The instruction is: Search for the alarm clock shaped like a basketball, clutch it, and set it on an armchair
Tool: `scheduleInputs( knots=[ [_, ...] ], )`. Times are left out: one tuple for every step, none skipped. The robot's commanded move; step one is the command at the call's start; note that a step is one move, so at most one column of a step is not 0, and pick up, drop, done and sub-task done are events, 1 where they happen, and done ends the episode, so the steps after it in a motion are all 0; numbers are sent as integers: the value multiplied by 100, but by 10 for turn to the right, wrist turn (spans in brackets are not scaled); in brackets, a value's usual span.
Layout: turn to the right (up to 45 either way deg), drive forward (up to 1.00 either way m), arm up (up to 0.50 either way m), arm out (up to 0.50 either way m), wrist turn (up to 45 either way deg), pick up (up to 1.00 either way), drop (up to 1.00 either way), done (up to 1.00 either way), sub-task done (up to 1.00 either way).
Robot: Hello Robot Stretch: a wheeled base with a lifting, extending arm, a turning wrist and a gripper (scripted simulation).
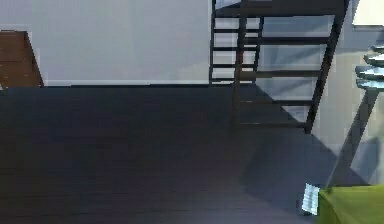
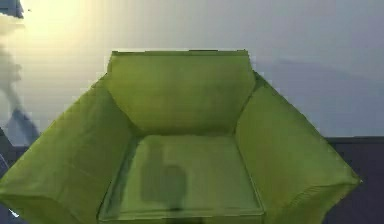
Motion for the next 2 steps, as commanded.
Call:
scheduleInputs(
  knots=[
    [450, 0, 0, 0, 0, 0, 0, 0, 0],
    [450, 0, 0, 0, 0, 0, 0, 0, 0]
  ],
)
